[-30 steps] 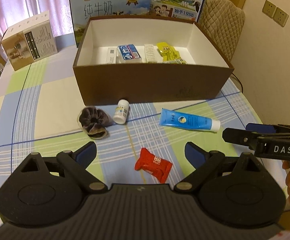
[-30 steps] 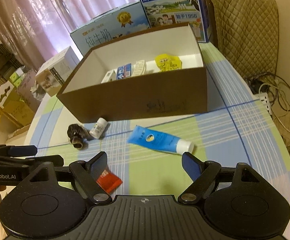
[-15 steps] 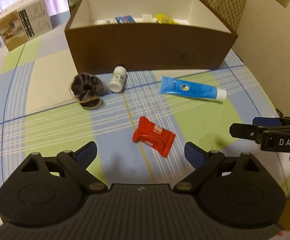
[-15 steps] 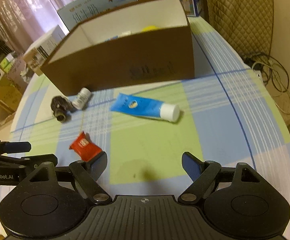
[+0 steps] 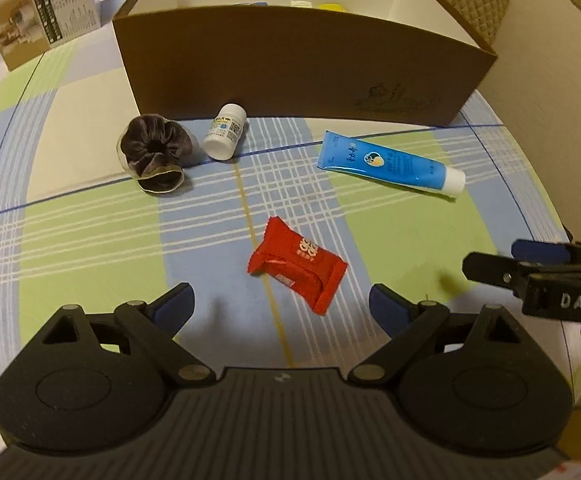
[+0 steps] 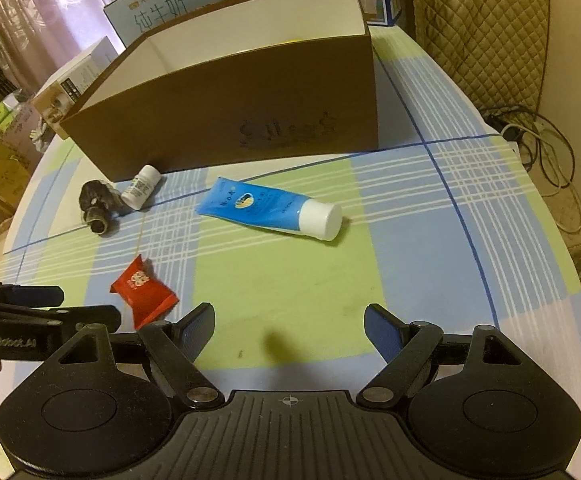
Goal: Organize objects
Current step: 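Move the right tool to the blue hand-cream tube while the left tool approaches the red candy packet, then grasp the blue tube with the right tool while the left tool grasps the red candy packet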
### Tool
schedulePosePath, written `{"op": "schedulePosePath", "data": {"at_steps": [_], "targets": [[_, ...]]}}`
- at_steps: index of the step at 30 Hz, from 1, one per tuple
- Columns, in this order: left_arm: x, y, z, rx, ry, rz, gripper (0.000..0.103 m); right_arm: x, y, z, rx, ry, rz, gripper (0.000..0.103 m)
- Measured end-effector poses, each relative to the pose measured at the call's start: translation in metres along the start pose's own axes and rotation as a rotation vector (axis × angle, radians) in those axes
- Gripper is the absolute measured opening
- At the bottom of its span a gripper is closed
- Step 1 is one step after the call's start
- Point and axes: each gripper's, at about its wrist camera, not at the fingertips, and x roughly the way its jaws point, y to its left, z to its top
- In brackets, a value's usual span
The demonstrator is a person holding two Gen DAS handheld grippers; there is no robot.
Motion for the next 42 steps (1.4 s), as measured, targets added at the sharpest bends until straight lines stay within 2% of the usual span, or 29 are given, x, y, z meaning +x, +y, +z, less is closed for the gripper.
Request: {"op": "schedulePosePath", "data": {"at_steps": [10, 14, 19, 24, 28, 31, 36, 39, 42], "targets": [[0.038, -0.007, 0.012, -0.063, 0.028, 0.017, 0.093, 0.008, -0.020, 0.018, -0.014, -0.026, -0.041, 0.079], [0.053, -0.012, 0.020, -0.050, 0.029, 0.071, 0.093, 0.016, -0.020, 0.028, -0.056, -0.036, -0.042, 0.079], [0.064, -0.009, 0.024, -0.042, 0.035, 0.120, 0.092, 0.034, -0.008, 0.039, -0.211, -0.052, -0.027, 0.079], [0.064, 0.001, 0.020, -0.037, 0.034, 0.122, 0.091, 0.055, 0.008, 0.047, -0.378, -0.051, 0.004, 0.079], [0.060, 0.011, 0.015, -0.045, 0.033, 0.121, 0.089, 0.069, 0.022, 0.047, -0.459, -0.014, 0.037, 0.078], [0.056, 0.017, 0.013, -0.048, 0.023, 0.114, 0.084, 0.077, 0.027, 0.044, -0.470, 0.007, 0.041, 0.061], [0.052, 0.026, 0.011, -0.059, 0.015, 0.093, 0.077, 0.072, 0.034, 0.036, -0.457, -0.002, 0.059, 0.045], [0.048, 0.030, 0.008, -0.064, 0.005, 0.080, 0.069, 0.069, 0.037, 0.030, -0.433, -0.011, 0.079, 0.033], [0.045, 0.030, 0.007, -0.046, -0.006, 0.069, 0.058, 0.066, 0.041, 0.024, -0.400, -0.015, 0.089, 0.030]]}}
